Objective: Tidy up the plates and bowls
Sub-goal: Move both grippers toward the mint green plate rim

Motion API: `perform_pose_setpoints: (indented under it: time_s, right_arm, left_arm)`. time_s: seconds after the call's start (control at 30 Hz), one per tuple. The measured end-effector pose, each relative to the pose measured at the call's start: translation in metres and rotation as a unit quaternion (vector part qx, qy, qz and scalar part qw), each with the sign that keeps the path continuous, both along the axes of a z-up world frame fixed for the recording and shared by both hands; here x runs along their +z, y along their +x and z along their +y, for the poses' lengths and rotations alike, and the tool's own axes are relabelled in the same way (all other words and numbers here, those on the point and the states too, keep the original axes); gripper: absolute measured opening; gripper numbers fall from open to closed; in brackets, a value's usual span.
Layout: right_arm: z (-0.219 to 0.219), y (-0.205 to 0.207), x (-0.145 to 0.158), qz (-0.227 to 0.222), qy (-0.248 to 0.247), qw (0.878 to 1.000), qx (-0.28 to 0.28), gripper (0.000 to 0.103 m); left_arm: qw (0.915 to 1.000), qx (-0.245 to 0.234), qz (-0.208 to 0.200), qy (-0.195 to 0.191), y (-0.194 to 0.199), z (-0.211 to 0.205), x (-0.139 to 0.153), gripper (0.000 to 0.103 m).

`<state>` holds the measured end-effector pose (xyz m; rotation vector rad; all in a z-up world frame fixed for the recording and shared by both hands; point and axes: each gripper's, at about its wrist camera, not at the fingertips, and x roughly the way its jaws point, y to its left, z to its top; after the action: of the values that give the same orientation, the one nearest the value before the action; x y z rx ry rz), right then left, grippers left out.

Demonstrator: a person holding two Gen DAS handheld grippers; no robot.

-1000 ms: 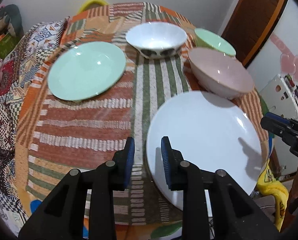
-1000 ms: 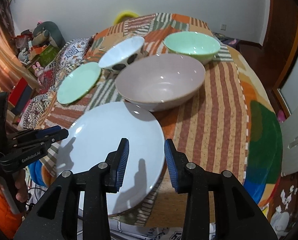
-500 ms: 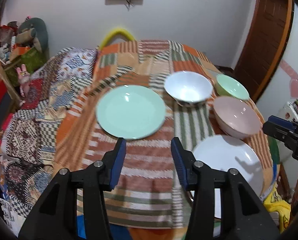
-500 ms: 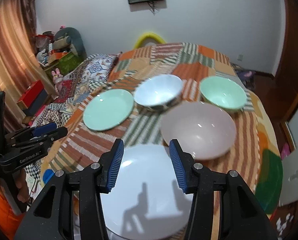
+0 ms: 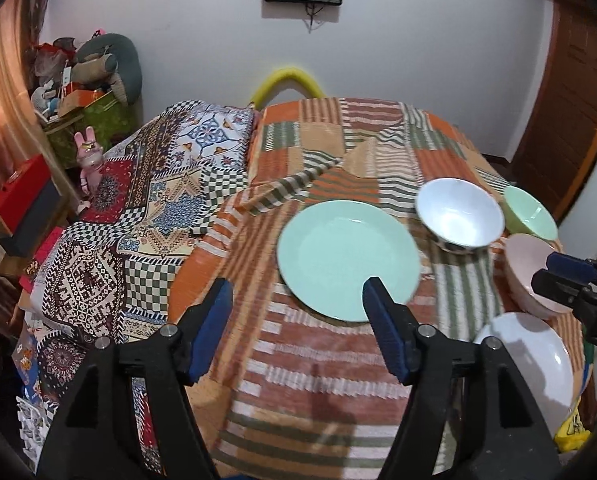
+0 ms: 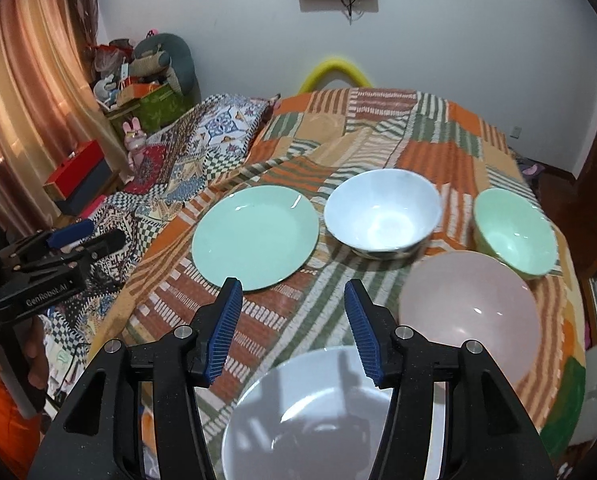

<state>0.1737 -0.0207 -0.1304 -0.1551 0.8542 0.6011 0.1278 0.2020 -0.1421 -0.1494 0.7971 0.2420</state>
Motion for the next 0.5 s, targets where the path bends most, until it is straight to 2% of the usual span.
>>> perform_pose_setpoints:
  time_s: [0.4,0.5]
  right_arm:
    - [0.035,0.052,-0.039,0.052,-0.042,0.998,0.003,0.049]
    - [0.044,0.061,-0.050,0.064,-0.059,0.996,0.002,0.049]
  left_arm:
    - [0.9985,0.009,0.047,-0.027,0.054,0.048,-0.050,0.067]
    - [0.9973,0.009,0.058,-0.045,0.066,0.058,-0.064,0.067]
